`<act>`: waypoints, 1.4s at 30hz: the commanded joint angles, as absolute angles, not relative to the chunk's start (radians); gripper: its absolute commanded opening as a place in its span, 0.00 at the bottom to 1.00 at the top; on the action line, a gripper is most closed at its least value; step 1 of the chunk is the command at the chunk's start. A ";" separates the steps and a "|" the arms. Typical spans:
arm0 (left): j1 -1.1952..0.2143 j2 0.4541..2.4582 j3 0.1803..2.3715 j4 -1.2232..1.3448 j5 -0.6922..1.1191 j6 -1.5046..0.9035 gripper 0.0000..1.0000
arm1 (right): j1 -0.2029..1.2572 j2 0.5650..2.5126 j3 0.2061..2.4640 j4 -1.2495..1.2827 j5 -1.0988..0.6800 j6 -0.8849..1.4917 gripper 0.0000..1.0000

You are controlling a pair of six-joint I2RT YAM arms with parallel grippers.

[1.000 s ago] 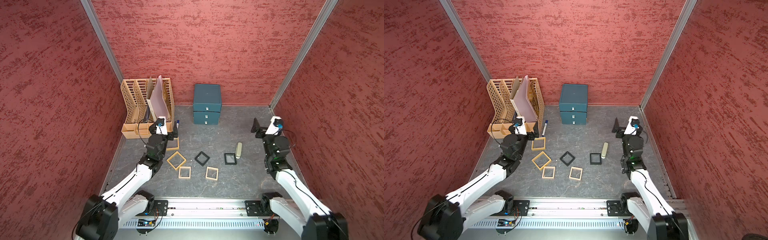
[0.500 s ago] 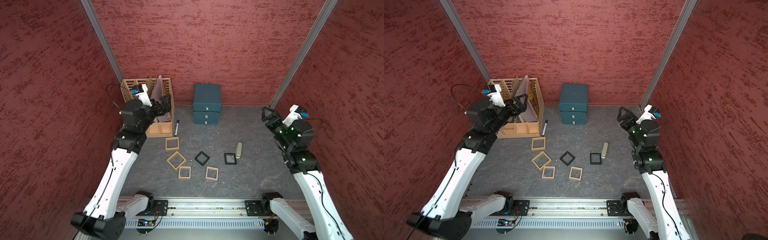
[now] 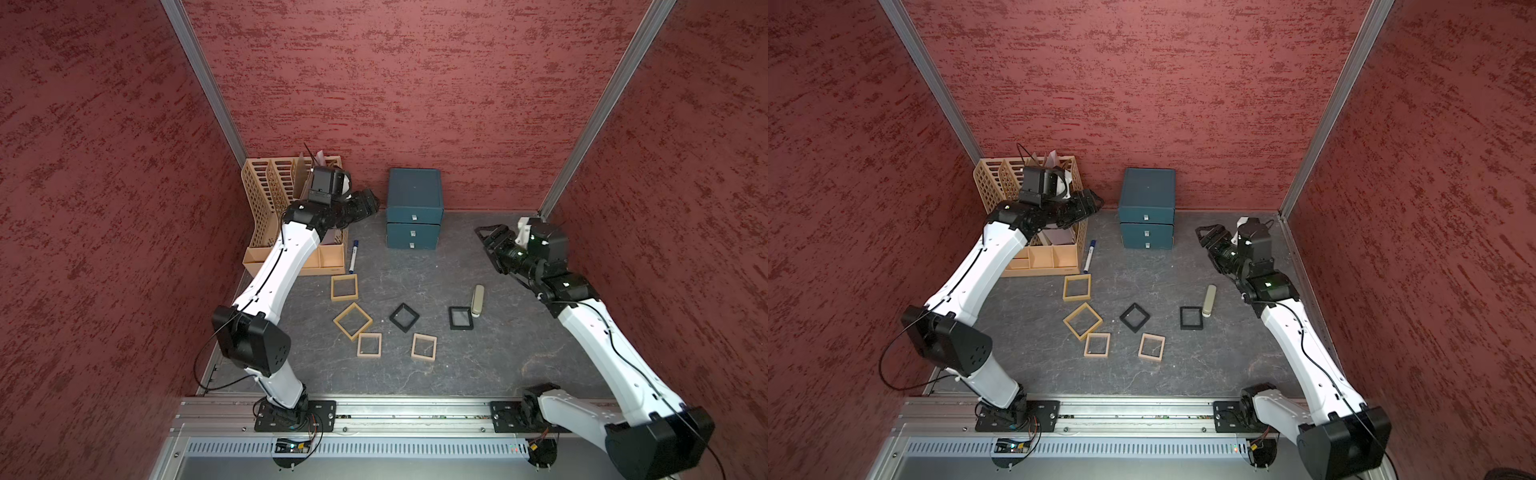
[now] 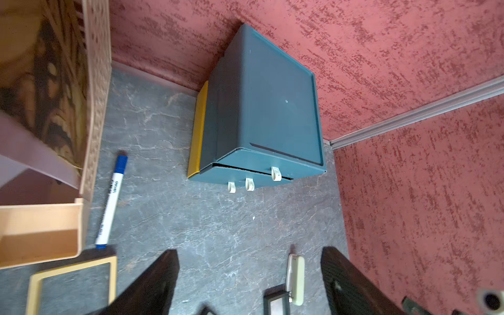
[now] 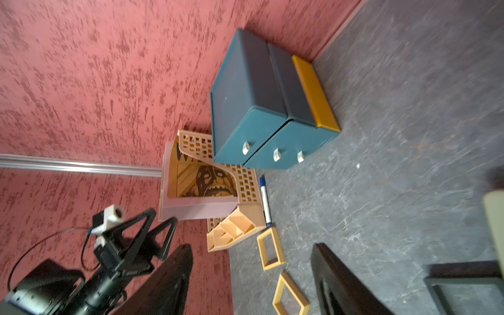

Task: Place the brooch boxes into the drawer by color
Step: Open the drawer in the storage box.

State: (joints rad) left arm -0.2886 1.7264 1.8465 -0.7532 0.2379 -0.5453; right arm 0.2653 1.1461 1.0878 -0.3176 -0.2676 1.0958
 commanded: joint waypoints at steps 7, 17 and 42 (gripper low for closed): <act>-0.302 1.980 2.052 -0.722 0.288 -0.532 0.63 | 0.419 1.280 1.069 0.000 -0.292 1.214 0.59; -0.288 2.172 2.203 -0.687 0.293 -0.505 0.69 | 0.449 1.405 1.023 0.204 -0.313 1.326 0.56; -0.290 2.249 2.208 -0.624 0.296 -0.551 0.61 | 0.470 1.773 1.022 0.692 -0.178 1.513 0.45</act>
